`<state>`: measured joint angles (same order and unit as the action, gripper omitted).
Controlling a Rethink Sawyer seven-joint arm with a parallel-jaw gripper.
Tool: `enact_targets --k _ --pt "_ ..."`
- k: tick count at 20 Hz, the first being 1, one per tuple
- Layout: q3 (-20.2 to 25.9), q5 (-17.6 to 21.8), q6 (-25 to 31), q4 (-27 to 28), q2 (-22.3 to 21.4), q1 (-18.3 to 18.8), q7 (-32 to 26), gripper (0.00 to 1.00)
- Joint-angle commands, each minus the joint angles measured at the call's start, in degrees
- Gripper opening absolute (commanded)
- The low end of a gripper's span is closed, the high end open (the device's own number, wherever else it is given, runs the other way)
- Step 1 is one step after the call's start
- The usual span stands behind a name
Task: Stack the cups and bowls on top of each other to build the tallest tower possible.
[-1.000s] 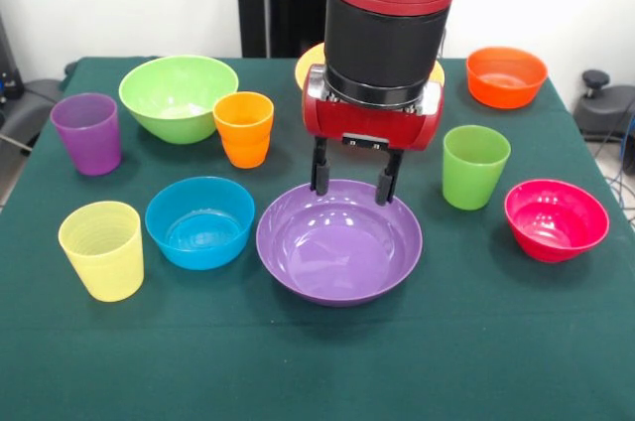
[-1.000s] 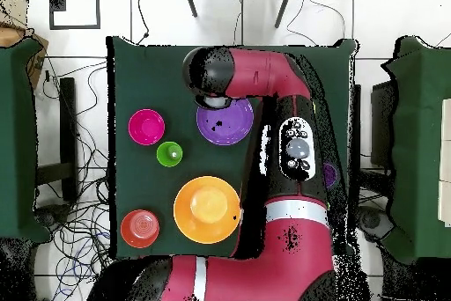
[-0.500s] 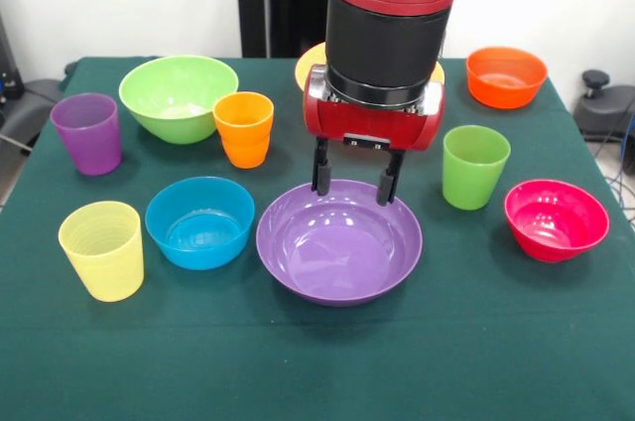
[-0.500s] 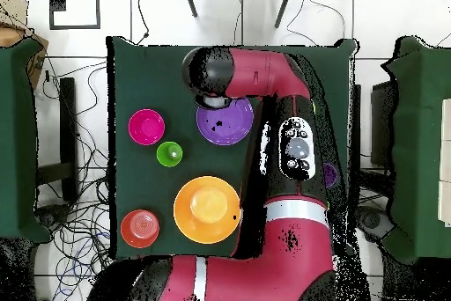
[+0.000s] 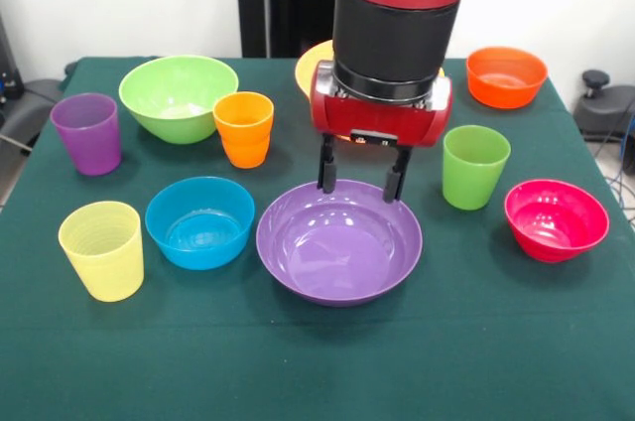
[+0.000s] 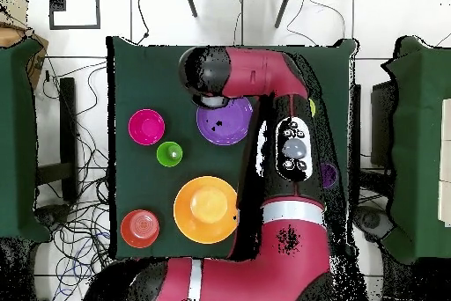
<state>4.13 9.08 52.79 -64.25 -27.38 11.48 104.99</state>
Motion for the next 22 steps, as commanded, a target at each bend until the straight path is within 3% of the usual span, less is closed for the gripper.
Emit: enact_targets --k 1,22 --pt "2.74 0.63 4.13 -3.37 -1.64 -2.42 0.59 1.00" --pt "0.70 0.64 3.46 -4.56 -0.46 -4.32 3.43 1.00"
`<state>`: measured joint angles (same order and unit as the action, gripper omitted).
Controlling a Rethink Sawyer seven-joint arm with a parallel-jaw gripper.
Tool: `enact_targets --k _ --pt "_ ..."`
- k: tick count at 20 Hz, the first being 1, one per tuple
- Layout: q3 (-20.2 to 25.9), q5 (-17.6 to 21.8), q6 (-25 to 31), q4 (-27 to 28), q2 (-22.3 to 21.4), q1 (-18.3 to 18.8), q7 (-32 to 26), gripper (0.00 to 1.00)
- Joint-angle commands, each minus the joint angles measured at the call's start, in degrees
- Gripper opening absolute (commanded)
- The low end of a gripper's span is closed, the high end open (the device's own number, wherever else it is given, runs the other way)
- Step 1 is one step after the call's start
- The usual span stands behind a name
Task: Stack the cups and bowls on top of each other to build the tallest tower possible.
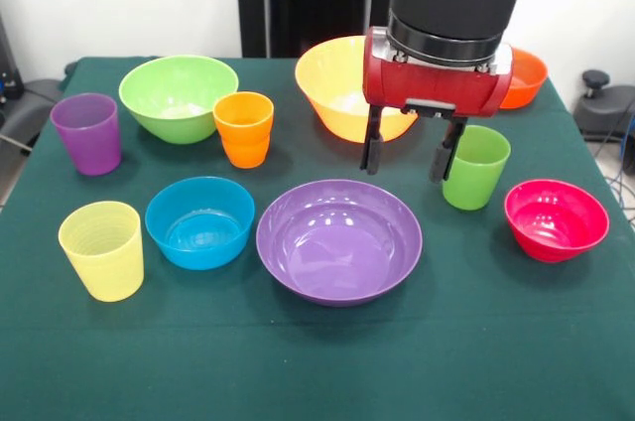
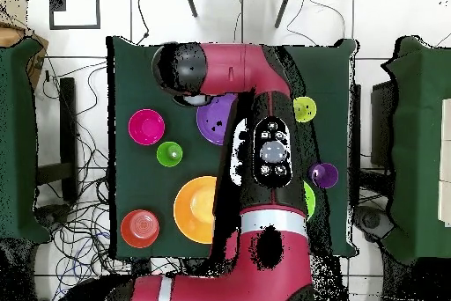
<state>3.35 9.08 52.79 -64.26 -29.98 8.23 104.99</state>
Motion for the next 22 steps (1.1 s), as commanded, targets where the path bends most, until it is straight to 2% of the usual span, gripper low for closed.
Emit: enact_targets --k 1,6,12,19,22 --pt "1.16 0.72 3.62 -4.29 2.39 -1.25 3.93 1.00" --pt "-1.25 2.53 4.63 -1.88 4.01 -2.80 5.20 1.00" --pt "-4.92 4.44 2.90 -0.60 6.05 -5.01 6.23 1.00" --pt "-8.40 4.14 1.20 2.36 9.47 -6.99 7.79 1.00" --pt "-9.27 3.38 -0.08 1.71 9.86 -7.50 8.18 1.00"
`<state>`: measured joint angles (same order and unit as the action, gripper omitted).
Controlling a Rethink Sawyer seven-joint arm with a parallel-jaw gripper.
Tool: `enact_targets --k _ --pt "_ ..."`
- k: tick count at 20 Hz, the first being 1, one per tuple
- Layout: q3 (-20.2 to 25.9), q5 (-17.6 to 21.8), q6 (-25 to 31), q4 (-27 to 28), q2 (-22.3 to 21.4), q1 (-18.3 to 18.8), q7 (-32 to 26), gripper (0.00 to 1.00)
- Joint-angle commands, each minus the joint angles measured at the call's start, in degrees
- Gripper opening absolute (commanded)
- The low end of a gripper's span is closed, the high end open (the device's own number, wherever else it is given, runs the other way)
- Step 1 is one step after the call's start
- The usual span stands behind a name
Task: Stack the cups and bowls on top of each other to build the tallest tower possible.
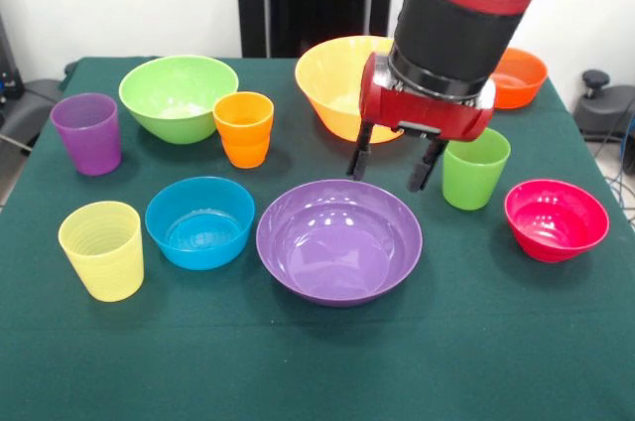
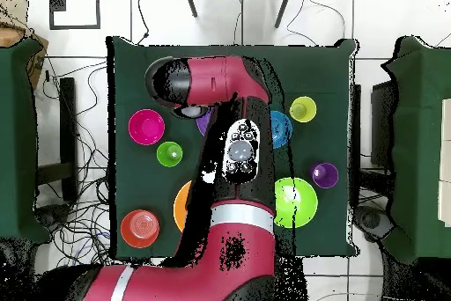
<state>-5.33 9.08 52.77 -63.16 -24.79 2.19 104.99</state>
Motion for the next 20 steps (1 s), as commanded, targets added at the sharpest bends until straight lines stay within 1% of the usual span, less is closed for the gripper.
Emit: enact_targets --k 1,3,5,7,12,16,20 --pt "-0.64 2.84 -0.25 0.54 5.06 -1.45 8.41 1.00" --pt "-0.58 1.34 -1.05 0.78 5.86 -1.23 9.11 1.00" --pt "-1.10 1.01 -0.18 2.91 7.48 -1.47 9.60 1.00" --pt "-1.39 0.54 0.91 3.84 8.18 -1.65 9.53 1.00" --pt "-1.74 -0.82 3.31 2.16 5.79 -2.05 8.69 1.00" --pt "-1.27 -2.52 6.03 2.10 4.92 -1.90 8.30 1.00" --pt "-1.28 -3.87 7.01 1.66 3.49 -1.90 7.67 1.00"
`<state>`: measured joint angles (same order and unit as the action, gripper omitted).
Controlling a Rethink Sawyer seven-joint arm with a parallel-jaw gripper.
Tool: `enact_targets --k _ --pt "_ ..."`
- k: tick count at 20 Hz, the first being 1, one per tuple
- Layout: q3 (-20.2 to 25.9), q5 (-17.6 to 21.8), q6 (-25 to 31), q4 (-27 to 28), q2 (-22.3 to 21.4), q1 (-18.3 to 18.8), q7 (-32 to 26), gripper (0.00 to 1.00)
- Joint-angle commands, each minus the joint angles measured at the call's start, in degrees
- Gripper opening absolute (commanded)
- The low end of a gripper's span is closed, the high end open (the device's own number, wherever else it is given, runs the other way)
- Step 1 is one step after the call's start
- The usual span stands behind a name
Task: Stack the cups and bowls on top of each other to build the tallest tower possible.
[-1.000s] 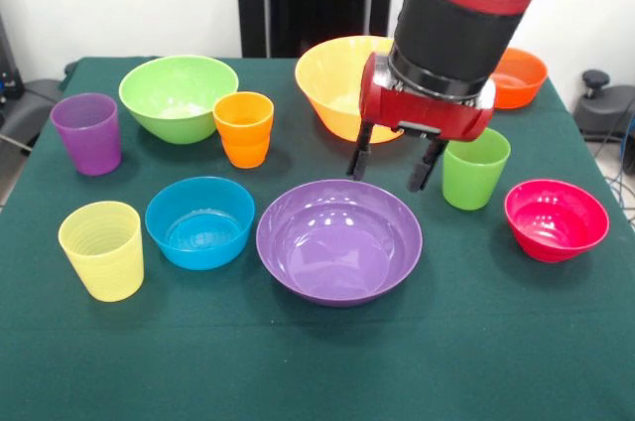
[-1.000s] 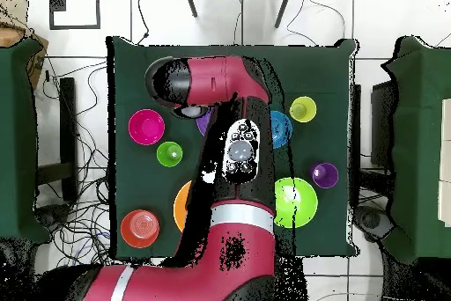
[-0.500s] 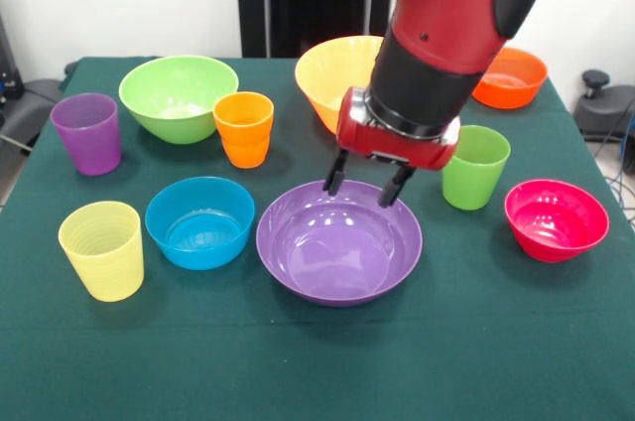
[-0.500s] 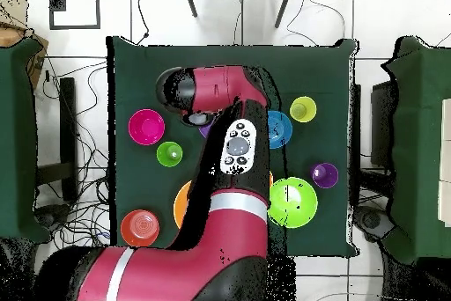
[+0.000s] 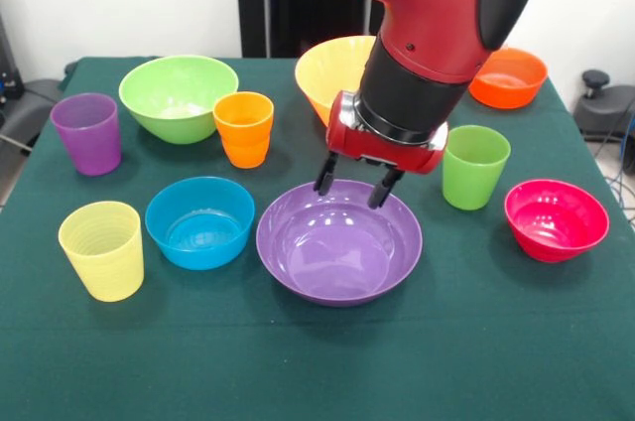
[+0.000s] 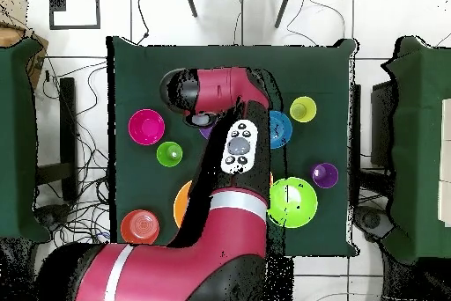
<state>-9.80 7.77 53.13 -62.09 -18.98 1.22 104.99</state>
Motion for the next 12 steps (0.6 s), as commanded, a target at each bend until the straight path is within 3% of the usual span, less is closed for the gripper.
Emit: enact_targets --k 1,12 --pt "3.20 -2.74 6.63 0.30 -2.48 -0.97 7.48 1.00" --pt "2.76 -4.72 7.17 -0.50 -3.77 -1.56 7.10 1.00"
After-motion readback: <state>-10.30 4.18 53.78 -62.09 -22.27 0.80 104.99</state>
